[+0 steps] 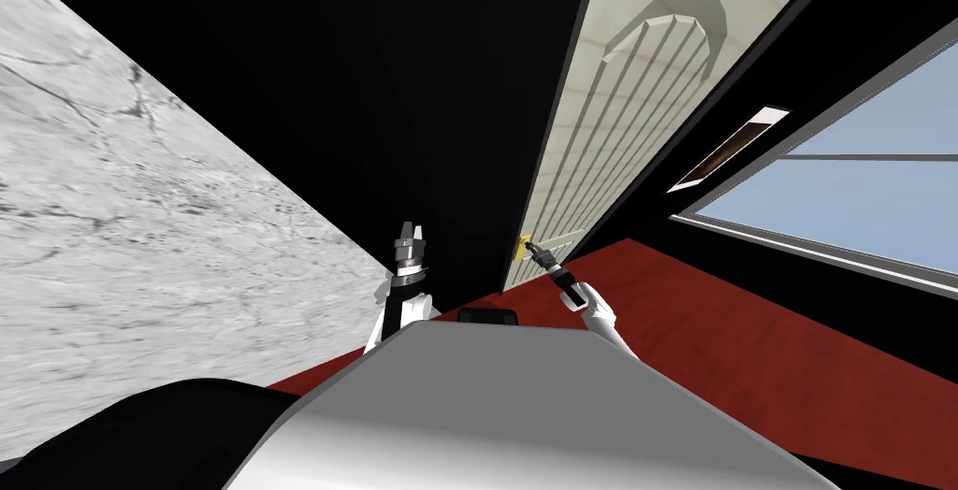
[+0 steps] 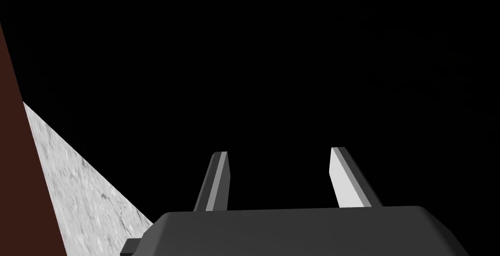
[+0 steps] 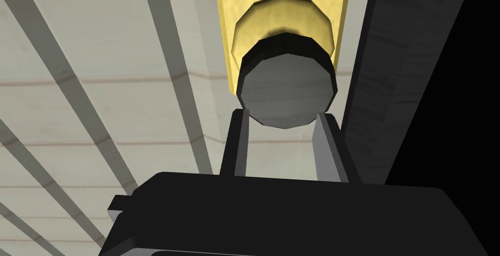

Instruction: Pull the door open

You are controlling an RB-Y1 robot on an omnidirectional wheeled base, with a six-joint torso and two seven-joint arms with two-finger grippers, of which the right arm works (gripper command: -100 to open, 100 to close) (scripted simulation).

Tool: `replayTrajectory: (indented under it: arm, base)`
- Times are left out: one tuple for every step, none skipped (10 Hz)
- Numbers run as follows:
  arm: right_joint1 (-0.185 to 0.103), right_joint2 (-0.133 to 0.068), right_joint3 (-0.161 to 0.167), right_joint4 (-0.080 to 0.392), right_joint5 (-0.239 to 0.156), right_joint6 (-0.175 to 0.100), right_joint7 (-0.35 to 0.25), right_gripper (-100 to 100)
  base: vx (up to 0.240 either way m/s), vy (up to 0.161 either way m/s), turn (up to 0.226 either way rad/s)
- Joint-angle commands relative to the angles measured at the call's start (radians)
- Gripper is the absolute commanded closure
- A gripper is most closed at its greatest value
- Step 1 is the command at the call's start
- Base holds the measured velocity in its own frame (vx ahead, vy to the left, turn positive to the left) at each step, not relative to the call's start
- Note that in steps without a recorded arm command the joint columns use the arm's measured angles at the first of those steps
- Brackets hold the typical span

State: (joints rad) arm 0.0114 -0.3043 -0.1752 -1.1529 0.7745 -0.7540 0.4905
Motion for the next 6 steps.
replayTrajectory:
  arm:
    - [-0.003, 0.003, 0.003, 0.0, -0.026, 0.009, -0.032, 100]
    - [-0.004, 0.004, 0.005, 0.0, -0.043, 0.013, -0.051, 100]
    - [0.019, -0.008, -0.002, -0.016, -0.008, 0.0, -0.017, -100]
    - [0.03, -0.014, -0.005, -0.024, 0.005, -0.006, -0.005, -100]
    - [0.042, -0.02, -0.009, -0.032, 0.018, -0.012, 0.007, -100]
    - [0.052, -0.026, -0.012, -0.039, 0.03, -0.018, 0.017, -100]
  base:
    - [-0.079, -0.061, 0.113]
    - [-0.052, -0.047, 0.121]
    - [-0.112, -0.003, -0.061]
    - [-0.167, 0.005, -0.153]
    - [-0.171, -0.027, -0.104]
    - [-0.18, -0.038, -0.074]
